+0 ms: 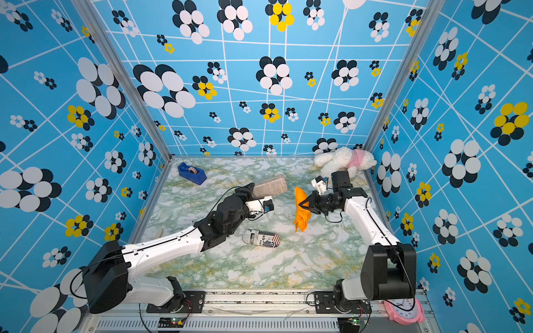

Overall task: Wipe the eyeglass case
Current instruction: Wipe the dirt from the eyeglass case.

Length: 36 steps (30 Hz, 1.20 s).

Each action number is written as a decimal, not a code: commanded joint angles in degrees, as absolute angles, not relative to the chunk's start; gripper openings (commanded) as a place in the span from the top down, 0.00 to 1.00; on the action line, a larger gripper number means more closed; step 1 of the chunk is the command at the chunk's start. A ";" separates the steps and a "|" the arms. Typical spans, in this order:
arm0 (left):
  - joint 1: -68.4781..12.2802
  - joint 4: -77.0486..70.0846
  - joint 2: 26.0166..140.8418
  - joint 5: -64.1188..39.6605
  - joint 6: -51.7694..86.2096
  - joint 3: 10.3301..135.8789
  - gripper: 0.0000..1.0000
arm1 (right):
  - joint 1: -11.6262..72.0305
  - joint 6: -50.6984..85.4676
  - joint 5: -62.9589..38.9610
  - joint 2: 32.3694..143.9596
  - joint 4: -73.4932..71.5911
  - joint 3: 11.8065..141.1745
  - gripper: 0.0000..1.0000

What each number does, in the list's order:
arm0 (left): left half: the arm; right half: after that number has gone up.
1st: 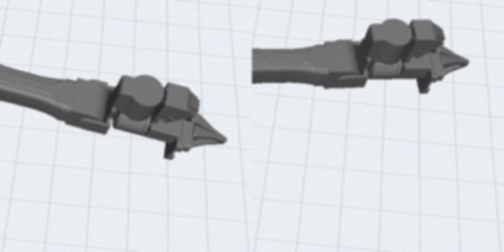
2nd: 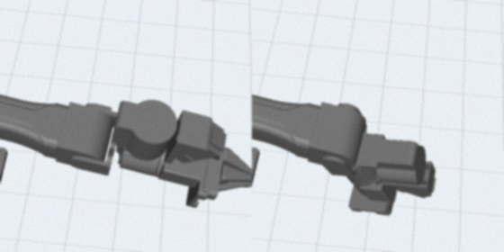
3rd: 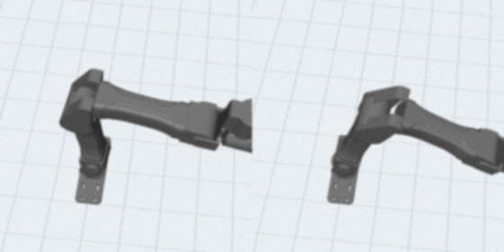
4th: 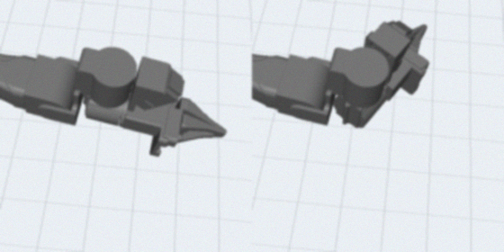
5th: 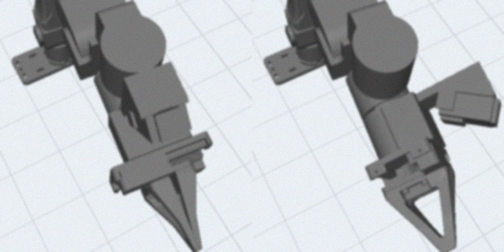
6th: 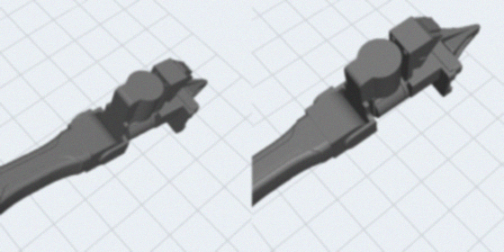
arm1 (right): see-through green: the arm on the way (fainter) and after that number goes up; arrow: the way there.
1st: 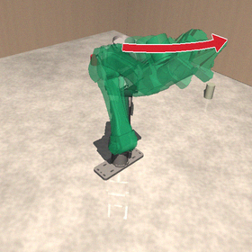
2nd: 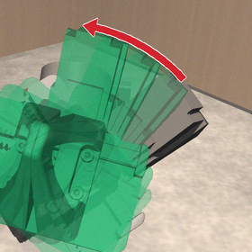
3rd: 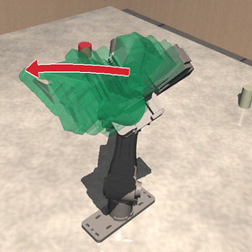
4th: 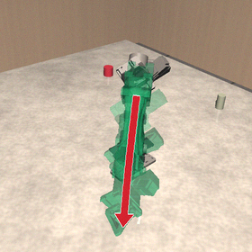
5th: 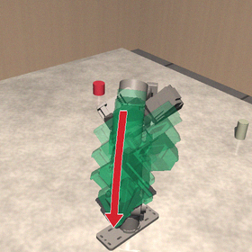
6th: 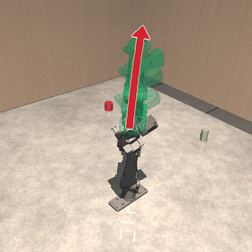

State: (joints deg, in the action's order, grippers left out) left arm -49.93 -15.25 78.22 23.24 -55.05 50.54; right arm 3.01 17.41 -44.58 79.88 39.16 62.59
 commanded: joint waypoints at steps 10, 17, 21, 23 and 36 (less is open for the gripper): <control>-47.80 3.34 71.73 5.53 -33.46 53.47 0.76 | 3.86 26.76 -56.08 73.29 24.26 65.45 1.00; -48.08 7.23 71.85 0.90 -34.01 55.78 0.76 | 10.45 26.10 -58.09 79.34 21.64 67.76 1.00; -47.95 8.08 72.99 1.43 -34.56 56.81 0.76 | 12.93 26.46 -59.45 79.51 20.18 67.87 1.00; -47.58 7.92 73.18 0.85 -34.02 57.00 0.76 | 13.35 26.42 -59.68 78.49 20.84 66.94 1.00; -46.51 5.29 74.74 0.13 -33.72 57.57 0.77 | 13.44 30.69 -61.13 71.12 19.63 54.57 1.00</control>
State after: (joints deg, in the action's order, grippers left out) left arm -46.50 11.73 74.72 2.70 -34.92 54.19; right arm 12.10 29.02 -56.45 71.83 20.32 54.98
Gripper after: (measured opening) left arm 0.694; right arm 0.116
